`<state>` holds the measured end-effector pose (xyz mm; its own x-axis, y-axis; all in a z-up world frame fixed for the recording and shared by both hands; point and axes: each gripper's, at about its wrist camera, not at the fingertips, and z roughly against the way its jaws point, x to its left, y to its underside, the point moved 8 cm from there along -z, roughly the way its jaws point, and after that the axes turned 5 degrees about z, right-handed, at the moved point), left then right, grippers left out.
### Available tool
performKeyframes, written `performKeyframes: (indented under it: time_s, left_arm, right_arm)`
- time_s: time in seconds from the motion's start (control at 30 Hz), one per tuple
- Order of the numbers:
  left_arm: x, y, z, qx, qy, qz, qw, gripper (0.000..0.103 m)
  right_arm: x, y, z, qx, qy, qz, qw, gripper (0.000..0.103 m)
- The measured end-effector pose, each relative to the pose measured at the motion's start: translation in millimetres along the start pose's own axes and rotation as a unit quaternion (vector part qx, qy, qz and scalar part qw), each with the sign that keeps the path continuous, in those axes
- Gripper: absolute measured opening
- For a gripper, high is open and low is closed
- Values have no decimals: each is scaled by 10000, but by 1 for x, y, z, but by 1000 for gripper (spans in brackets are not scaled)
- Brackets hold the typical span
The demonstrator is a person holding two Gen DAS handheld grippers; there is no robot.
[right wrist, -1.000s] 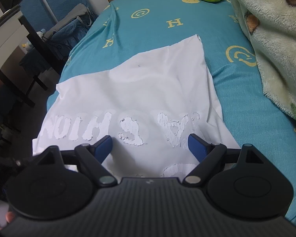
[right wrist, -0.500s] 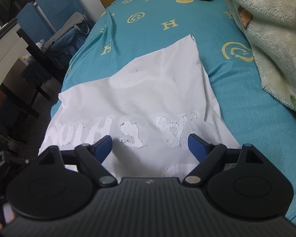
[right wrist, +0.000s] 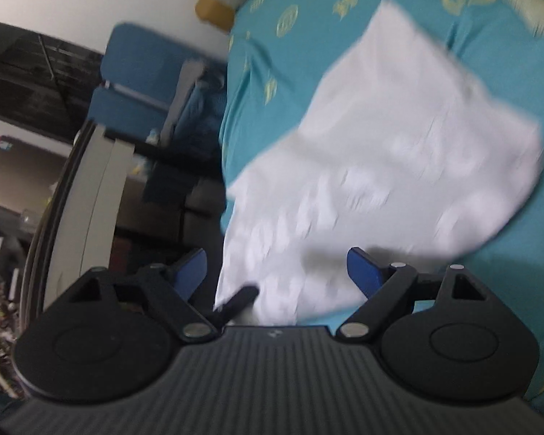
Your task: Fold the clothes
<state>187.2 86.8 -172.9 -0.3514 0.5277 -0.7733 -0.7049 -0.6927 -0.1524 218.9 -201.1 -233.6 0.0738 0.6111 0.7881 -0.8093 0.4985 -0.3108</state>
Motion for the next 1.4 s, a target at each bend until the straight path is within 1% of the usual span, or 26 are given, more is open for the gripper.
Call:
performKeyframes:
  time_s: [0.1, 0.17, 0.2, 0.23, 0.27, 0.33, 0.4, 0.47, 0.5, 0.57, 0.63, 0.67, 0.7, 0.8, 0.87, 0.97, 1.03, 1.07, 1.13, 1.17, 1.2, 1.27, 1.3, 1.33, 1.37, 1.4]
  left_arm:
    - [-2, 3, 3, 109, 248, 146, 9995, 32]
    - [-5, 5, 1, 259, 416, 267, 9984, 34]
    - [-6, 6, 1, 321, 490, 301, 9978, 35]
    - [-7, 8, 0, 358, 528, 306, 9975, 40]
    - [-7, 9, -2, 395, 520, 317, 9974, 45]
    - [-6, 11, -8, 475, 475, 354, 9971, 50]
    - [-5, 16, -17, 671, 430, 426, 9959, 52]
    - [-6, 22, -27, 859, 439, 502, 9941, 51]
    - [-7, 24, -31, 925, 496, 539, 9930, 50]
    - [-11, 22, -33, 748, 525, 440, 9948, 34]
    - [-19, 18, -29, 567, 731, 379, 9950, 24]
    - [-23, 15, -26, 487, 876, 366, 9943, 20]
    - [-27, 12, -22, 410, 1034, 354, 9932, 19]
    - [-33, 6, -17, 198, 1275, 315, 9911, 18]
    - [-34, 2, -16, 109, 1349, 382, 9901, 17]
    - [-32, -2, -15, -35, 1343, 507, 9896, 17]
    - [-27, -6, -15, -78, 1377, 701, 9880, 17]
    - [-25, -8, -16, -66, 1410, 820, 9866, 17]
    - [-22, -9, -20, -43, 1463, 1027, 9839, 17]
    - [-21, -11, -22, -36, 1469, 1081, 9832, 17]
    - [-21, -12, -25, -23, 1472, 1131, 9826, 17]
    - [-17, -16, -28, 10, 1410, 1248, 9821, 28]
    - [-13, -18, -30, -4, 1324, 1332, 9822, 35]
    - [-9, -20, -31, -32, 1216, 1427, 9823, 50]
    - [-5, -23, -33, -60, 1107, 1522, 9821, 53]
    - [-1, -25, -36, -48, 1054, 1630, 9810, 53]
  right_arm:
    - [4, 27, -23, 416, 98, 77, 9991, 87]
    - [3, 35, -29, 404, 262, 129, 9988, 85]
    - [0, 34, -26, 180, 427, 69, 9989, 85]
    - [-4, 32, -22, -44, 591, 6, 9982, 85]
    - [-11, 28, -17, -212, 648, -180, 9975, 85]
    - [-25, 21, -8, -546, 760, -554, 9941, 85]
    - [-36, 16, 0, -709, 554, -1124, 9896, 85]
    - [-39, 13, 5, -825, 448, -1383, 9859, 85]
    - [-37, 12, 7, -873, 422, -1374, 9858, 85]
    - [-32, 10, 12, -969, 370, -1356, 9853, 87]
    - [-25, 13, 14, -972, 161, -1426, 9849, 87]
    - [-20, 18, 11, -869, -17, -1495, 9849, 87]
    - [-16, 23, 8, -766, -194, -1562, 9846, 87]
    - [-1, 42, -12, -307, -440, -1603, 9856, 88]
    - [-3, 45, -23, -268, -436, -1718, 9838, 87]
    - [-29, 22, -17, -929, 5, -1891, 9775, 87]
    - [-32, 13, -14, -1124, 89, -1864, 9760, 86]
    - [-34, 9, -12, -1221, 131, -1850, 9750, 78]
    - [-37, 1, -9, -1415, 214, -1822, 9728, 73]
    - [-38, -3, -8, -1511, 256, -1808, 9715, 62]
    - [-40, -8, -6, -1608, 297, -1793, 9701, 41]
    - [-43, -16, -3, -1800, 380, -1763, 9670, 26]
    - [-45, -20, -1, -1896, 421, -1747, 9653, 24]
    - [-39, -23, 4, -1989, 380, -1628, 9657, 22]
    - [-34, -25, 9, -2081, 340, -1509, 9658, 21]
    - [-29, -28, 14, -2172, 299, -1390, 9657, 20]
